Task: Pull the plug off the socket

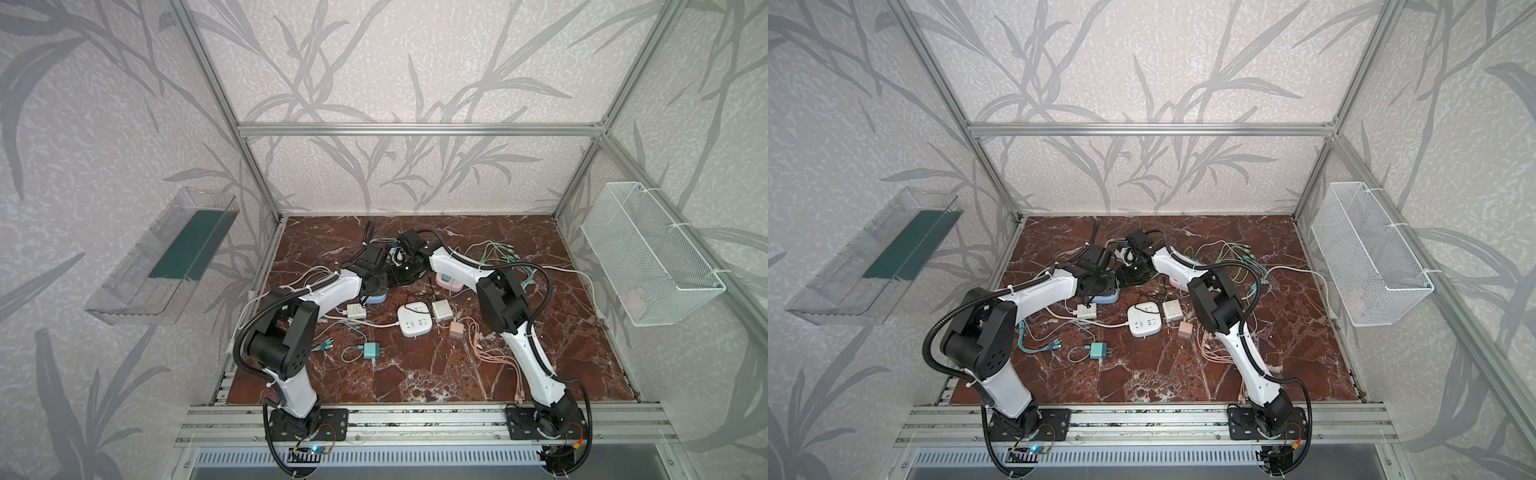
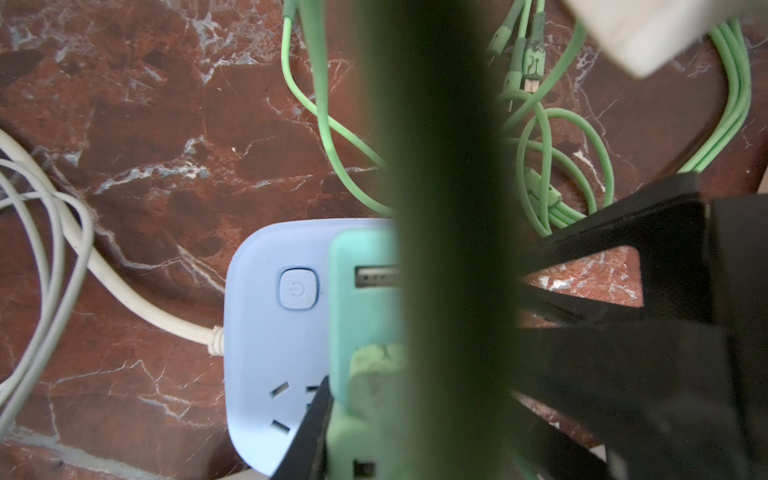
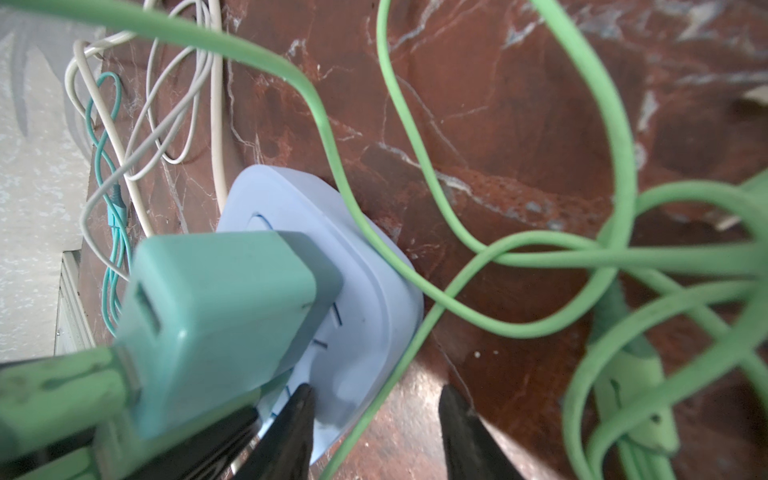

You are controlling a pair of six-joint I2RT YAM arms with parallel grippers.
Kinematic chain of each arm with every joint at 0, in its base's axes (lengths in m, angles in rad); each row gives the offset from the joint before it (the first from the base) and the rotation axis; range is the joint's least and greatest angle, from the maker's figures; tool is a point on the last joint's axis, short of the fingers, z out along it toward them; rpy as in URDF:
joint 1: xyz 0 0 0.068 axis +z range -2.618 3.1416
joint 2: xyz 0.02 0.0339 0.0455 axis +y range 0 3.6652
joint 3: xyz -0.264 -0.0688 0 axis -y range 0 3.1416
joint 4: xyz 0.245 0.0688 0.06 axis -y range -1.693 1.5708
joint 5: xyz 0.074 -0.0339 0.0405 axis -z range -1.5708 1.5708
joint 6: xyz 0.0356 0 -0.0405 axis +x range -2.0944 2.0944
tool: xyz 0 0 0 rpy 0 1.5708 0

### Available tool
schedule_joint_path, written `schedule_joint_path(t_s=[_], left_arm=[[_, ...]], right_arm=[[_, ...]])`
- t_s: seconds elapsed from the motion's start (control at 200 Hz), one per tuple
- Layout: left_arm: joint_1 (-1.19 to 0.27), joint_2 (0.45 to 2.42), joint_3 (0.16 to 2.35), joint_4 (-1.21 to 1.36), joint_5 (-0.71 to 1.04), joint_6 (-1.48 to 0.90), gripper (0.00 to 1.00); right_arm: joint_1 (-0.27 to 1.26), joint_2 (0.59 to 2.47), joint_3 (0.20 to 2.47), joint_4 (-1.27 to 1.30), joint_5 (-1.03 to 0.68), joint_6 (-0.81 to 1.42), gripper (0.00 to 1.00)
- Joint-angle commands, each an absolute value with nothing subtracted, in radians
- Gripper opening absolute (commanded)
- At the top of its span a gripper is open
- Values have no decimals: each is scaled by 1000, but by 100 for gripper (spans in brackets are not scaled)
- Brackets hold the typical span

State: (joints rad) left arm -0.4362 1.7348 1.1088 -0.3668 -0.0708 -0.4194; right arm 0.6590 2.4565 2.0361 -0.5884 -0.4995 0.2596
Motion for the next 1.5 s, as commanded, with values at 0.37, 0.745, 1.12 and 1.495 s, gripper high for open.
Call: schedule_joint_path(t_s=[0.37,0.745,1.12,1.495], left_arm=[[-448,1699,1101,-340,-81,-408,19],[-482,1732,1147,-358,-129,-366,19],[-508,1674,1131,-360,-185,-368,19],[-509,1617,1085,-370,-216,-425,19]], right_arm=[[664,2496,2054,-741,-398,245,50],[665,2476,2067,-687,-436,298,53],[666,2519,2106,-742,-400,288,53],[666,2533,2130,-753,-375,297,53]])
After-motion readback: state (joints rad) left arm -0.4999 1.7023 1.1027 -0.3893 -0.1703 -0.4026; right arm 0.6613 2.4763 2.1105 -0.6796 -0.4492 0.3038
